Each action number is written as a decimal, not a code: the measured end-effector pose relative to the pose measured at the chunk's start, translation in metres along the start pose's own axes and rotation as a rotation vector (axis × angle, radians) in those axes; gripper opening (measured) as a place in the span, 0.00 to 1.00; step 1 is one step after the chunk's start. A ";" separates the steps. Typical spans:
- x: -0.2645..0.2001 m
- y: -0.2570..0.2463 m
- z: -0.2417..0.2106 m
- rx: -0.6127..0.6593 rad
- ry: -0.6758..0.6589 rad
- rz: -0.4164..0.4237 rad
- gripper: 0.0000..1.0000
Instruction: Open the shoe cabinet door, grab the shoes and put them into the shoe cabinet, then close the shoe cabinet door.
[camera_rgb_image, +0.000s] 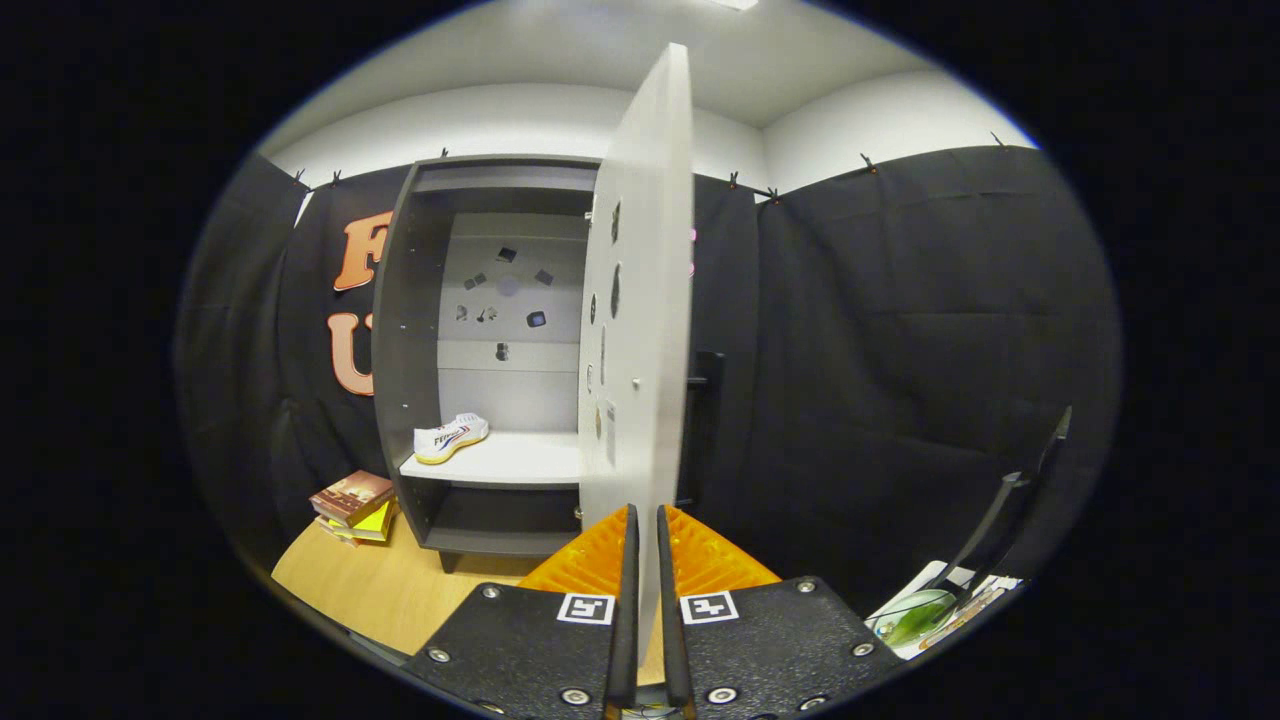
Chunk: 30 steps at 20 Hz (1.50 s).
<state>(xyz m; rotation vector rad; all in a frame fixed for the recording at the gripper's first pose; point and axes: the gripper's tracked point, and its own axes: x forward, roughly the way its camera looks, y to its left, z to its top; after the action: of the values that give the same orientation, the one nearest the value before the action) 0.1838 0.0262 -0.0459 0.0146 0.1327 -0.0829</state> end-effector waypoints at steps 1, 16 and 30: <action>-0.004 -0.001 0.001 0.008 -0.007 -0.022 0.10; -0.007 0.157 -0.123 -0.059 0.119 0.208 0.61; 0.090 0.187 -0.359 -0.090 0.551 0.289 0.76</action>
<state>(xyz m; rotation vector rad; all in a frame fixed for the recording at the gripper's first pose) 0.2412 0.2119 -0.4122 -0.0337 0.6827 0.2195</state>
